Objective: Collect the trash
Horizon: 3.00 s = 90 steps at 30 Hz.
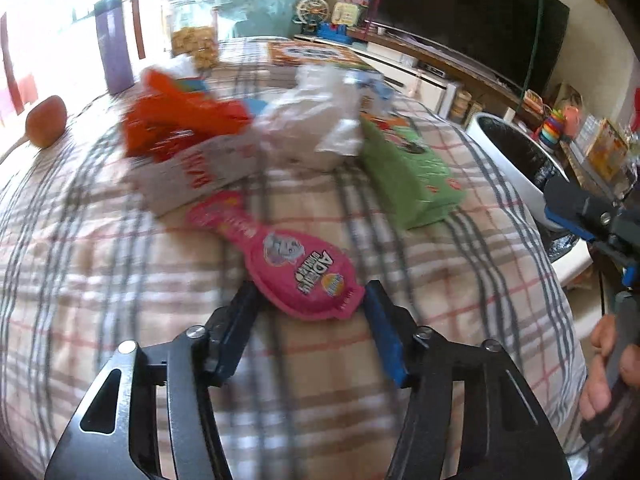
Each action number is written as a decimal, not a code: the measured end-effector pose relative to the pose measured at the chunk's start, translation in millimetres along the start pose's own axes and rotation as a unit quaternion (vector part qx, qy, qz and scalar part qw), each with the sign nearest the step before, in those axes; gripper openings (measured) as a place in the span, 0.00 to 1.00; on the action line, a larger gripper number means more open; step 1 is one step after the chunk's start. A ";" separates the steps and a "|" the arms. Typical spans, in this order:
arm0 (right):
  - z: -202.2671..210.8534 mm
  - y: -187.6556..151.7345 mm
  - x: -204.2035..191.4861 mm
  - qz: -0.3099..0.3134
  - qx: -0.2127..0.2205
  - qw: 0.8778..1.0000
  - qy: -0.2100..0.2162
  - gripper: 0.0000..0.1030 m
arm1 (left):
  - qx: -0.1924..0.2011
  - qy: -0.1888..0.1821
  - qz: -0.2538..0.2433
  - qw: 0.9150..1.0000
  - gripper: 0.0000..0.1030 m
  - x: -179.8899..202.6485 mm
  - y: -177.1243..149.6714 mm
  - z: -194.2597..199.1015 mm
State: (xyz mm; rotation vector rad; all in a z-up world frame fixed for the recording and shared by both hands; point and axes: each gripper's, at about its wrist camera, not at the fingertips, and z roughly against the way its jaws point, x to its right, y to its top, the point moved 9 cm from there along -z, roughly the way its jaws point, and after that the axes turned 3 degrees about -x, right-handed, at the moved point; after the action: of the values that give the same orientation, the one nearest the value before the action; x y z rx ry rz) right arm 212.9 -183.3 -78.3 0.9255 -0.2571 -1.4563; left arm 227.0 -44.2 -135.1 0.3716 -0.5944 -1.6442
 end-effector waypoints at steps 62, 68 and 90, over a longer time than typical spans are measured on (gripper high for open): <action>45.6 -2.4 58.4 -0.021 0.007 0.999 -0.028 0.50 | 0.058 -0.105 -0.084 0.989 0.47 122.5 29.9 38.1; 56.8 3.9 78.6 -0.030 0.016 0.998 -0.045 0.50 | 0.059 -0.116 -0.105 0.986 0.47 145.7 38.4 34.9; 63.0 28.9 148.5 -0.060 0.020 0.995 -0.081 0.50 | 0.054 -0.141 -0.162 0.975 0.48 213.6 72.5 12.1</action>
State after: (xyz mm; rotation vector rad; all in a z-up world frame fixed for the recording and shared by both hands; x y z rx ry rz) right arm 215.5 -347.2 -74.1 0.8681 -0.3565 -1.6443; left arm 244.6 -257.8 -63.8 0.3279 -0.8750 -2.0012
